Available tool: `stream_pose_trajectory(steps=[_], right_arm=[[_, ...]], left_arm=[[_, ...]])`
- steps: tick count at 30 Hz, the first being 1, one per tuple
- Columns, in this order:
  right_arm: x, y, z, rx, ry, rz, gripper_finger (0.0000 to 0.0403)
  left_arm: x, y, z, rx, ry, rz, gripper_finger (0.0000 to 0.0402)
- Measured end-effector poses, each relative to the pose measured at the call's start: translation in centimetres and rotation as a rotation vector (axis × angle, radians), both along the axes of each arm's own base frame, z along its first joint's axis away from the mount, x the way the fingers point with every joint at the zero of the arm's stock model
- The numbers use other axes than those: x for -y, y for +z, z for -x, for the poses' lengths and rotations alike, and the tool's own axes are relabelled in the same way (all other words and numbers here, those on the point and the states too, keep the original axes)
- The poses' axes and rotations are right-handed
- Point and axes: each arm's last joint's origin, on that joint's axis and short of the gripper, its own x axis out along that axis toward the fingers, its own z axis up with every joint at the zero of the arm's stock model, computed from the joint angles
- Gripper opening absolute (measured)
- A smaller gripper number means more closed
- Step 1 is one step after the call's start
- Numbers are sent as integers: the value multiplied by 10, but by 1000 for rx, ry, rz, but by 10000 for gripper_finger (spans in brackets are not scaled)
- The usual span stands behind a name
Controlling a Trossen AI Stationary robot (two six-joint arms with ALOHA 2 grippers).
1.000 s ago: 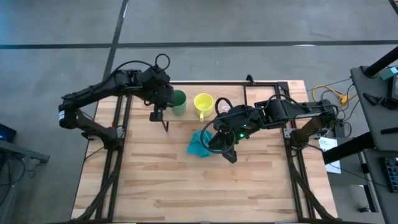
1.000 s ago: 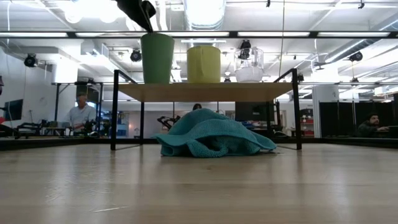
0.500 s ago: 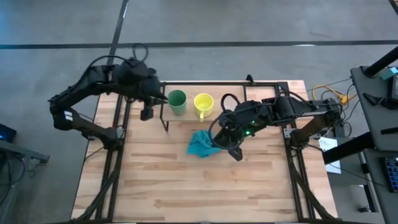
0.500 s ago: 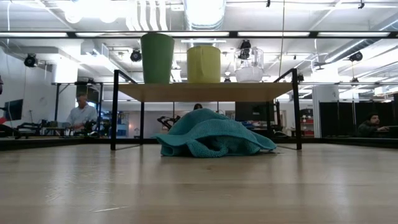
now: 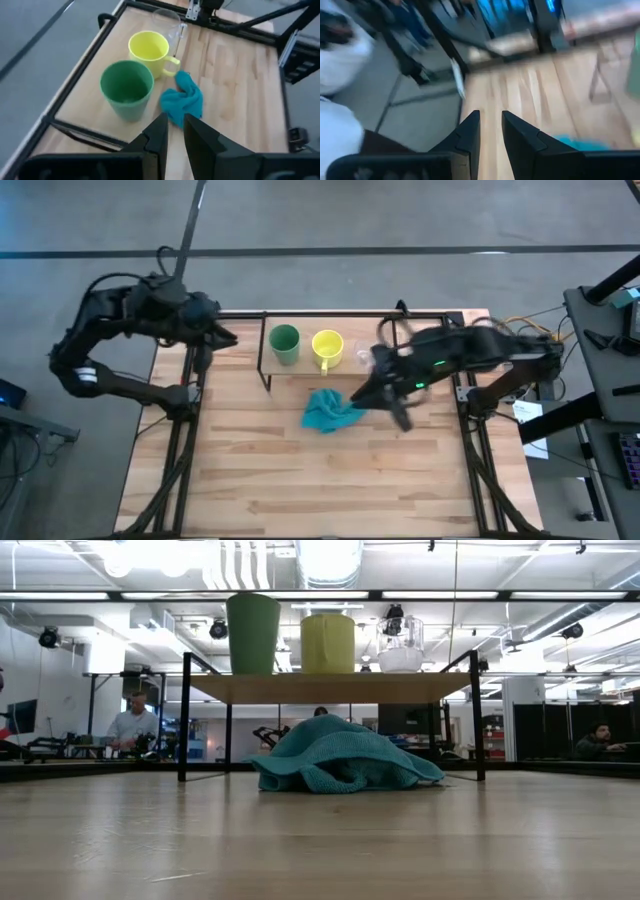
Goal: Stack small to large cups/mugs on shelf
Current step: Return to Home Position
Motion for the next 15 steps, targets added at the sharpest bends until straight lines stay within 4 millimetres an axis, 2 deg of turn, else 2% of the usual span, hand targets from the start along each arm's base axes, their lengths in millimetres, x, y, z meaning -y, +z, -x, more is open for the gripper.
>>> stream_pose_trajectory(steps=[4,7,12,15], right_arm=[[-1,31,35,208,75,53,75],[-2,43,66,282,102,98,75],[6,47,110,343,44,114,75],[13,45,131,385,29,106,75]], left_arm=[[6,5,22,67,60,74,46],[10,10,35,124,55,67,46],[14,20,49,258,48,35,46],[18,22,64,323,44,19,46]])
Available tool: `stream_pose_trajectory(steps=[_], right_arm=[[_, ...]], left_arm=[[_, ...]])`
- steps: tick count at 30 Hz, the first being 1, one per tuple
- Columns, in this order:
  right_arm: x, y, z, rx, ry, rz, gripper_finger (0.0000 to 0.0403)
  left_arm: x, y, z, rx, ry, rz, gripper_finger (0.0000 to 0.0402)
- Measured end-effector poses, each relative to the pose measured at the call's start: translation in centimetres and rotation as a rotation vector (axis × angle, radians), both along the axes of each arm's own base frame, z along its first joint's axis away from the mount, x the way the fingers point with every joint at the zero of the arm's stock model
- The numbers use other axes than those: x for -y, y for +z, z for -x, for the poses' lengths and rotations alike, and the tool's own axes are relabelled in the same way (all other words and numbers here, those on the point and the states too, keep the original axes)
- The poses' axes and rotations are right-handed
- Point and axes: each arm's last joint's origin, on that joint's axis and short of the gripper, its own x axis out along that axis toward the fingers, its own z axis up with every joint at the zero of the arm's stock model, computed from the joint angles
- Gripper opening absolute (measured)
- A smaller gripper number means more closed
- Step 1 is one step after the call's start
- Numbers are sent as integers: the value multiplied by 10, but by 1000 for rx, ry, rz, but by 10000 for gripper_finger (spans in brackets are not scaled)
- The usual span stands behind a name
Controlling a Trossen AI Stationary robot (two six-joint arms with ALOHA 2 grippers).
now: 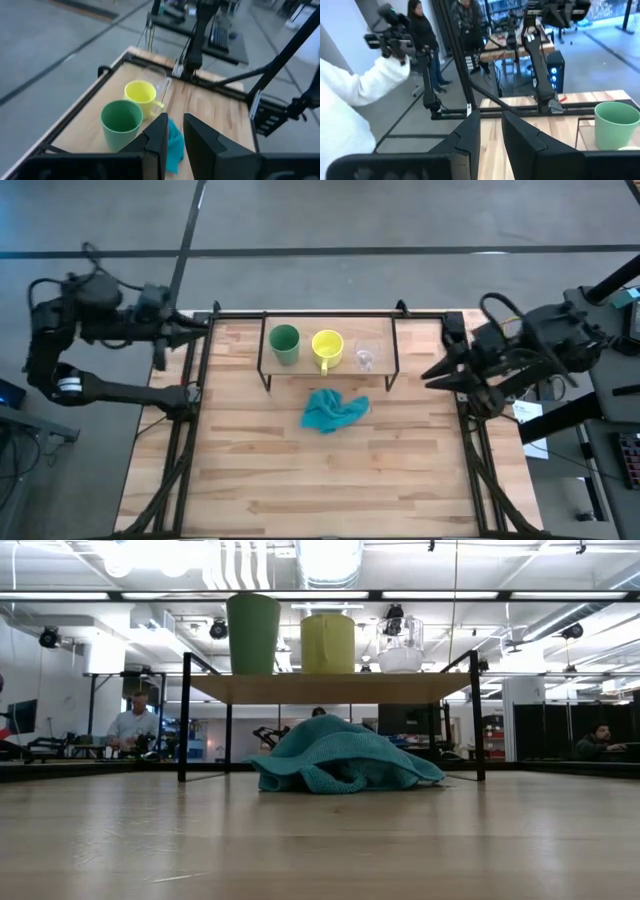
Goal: Stack small to large cups/mugs on shelf
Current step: Return to Home Position
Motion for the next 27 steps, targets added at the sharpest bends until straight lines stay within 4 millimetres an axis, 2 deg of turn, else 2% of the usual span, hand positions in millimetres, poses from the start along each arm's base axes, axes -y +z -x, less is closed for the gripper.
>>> stream_pose_trajectory(steps=[5,11,18,22,27], right_arm=[[9,-17,26,36,1,-3,75],[16,-51,45,80,-1,-21,75],[22,-96,62,160,0,-51,75],[24,-123,66,192,3,-92,75],[24,-154,69,201,31,-102,75]], left_arm=[[8,-3,30,66,5,-18,46],[14,-26,57,121,50,7,46],[15,-66,56,243,43,7,46],[13,-94,48,260,10,11,46],[12,-117,44,328,2,-7,46]])
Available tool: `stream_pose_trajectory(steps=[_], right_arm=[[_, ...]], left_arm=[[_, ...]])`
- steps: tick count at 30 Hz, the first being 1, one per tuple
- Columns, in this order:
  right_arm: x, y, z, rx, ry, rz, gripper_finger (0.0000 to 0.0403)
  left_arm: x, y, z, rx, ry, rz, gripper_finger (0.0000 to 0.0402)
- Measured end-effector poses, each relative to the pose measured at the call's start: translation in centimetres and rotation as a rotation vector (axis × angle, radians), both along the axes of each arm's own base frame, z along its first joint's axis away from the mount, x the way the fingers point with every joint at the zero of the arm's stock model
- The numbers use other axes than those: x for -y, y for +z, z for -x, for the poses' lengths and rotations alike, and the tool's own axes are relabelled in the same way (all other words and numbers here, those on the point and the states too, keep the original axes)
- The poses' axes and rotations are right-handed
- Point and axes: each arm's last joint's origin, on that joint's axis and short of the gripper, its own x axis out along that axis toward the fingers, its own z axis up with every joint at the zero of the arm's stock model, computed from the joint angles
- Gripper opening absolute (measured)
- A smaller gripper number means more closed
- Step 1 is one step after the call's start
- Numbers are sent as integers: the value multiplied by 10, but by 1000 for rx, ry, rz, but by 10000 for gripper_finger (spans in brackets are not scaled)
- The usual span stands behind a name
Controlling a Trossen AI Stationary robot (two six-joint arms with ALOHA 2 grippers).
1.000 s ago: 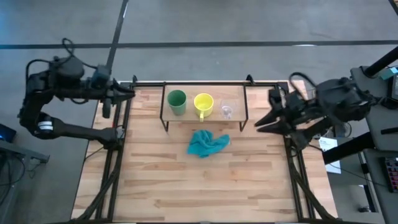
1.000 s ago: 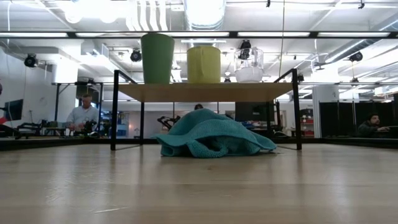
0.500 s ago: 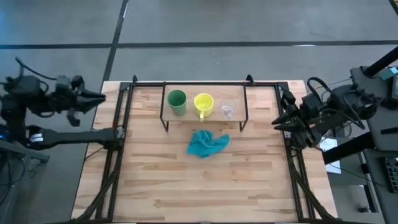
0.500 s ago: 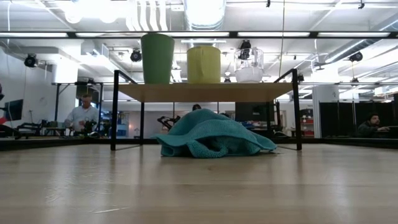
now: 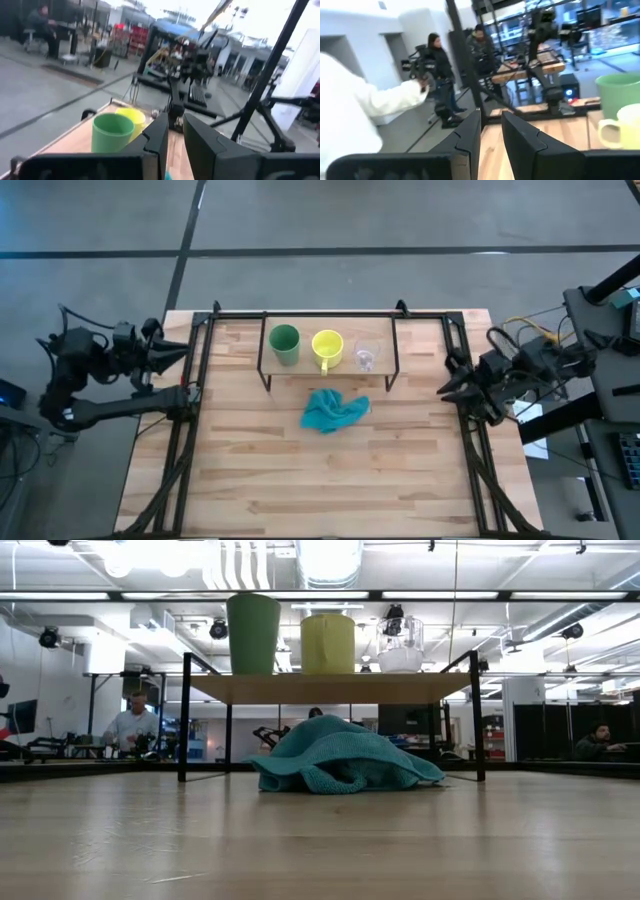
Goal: Stack small to large cups/mugs on shelf
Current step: Return to Home Position
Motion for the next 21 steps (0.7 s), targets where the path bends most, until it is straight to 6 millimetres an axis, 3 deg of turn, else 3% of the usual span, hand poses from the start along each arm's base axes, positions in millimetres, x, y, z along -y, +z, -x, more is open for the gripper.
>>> stream_pose_trajectory(steps=[7,15,19,21], right_arm=[[-1,-37,3,8,81,35,75],[3,-59,18,116,97,27,75],[6,-68,26,151,95,17,75],[7,-72,29,169,94,12,75]], left_arm=[[-1,-36,-4,16,-17,23,46],[1,-70,1,97,-21,28,46],[-1,-82,-5,68,-24,63,46],[-1,-78,-8,86,-32,56,46]])
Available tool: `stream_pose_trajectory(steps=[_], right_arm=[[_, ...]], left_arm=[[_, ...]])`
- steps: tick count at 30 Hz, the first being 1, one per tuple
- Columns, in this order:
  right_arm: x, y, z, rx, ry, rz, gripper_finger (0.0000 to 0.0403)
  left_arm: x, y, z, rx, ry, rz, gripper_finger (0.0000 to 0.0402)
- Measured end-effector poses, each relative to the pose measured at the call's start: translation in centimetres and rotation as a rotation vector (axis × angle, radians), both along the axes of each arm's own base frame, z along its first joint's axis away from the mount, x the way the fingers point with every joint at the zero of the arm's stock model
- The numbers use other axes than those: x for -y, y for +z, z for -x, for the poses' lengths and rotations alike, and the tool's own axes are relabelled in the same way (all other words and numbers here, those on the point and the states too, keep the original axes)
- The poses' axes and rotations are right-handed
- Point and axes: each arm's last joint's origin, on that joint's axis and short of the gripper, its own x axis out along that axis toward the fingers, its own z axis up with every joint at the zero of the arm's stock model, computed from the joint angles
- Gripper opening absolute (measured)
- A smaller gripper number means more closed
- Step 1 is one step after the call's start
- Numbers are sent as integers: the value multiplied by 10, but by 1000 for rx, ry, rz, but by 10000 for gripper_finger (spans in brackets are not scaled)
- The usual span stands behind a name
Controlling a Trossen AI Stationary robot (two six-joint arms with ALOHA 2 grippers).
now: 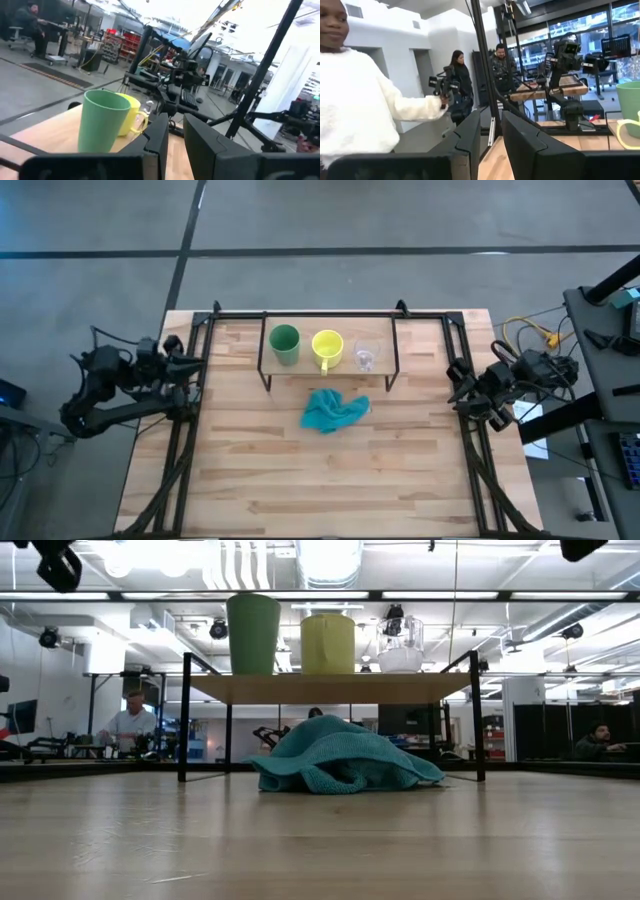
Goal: Stack small to large cups/mugs on shelf
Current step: Return to Home Position
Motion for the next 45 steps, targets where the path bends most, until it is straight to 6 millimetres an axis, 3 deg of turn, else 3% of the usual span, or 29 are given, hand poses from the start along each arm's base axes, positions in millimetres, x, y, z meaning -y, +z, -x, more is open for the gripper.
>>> stream_pose_trajectory(steps=[4,10,20,31,45], right_arm=[[1,-10,4,15,-3,-7,75],[-1,-25,-2,-25,3,-25,75],[-5,-48,-14,-34,6,-38,75],[-8,-67,-23,-34,9,-45,75],[-10,-87,-29,-69,-19,-10,75]], left_arm=[[-2,-5,-7,-40,-1,11,46],[-4,-8,-14,74,0,-19,46],[-10,-44,-37,31,-10,46,46],[-16,-91,-62,103,-43,85,46],[-18,-117,-70,120,-61,97,46]])
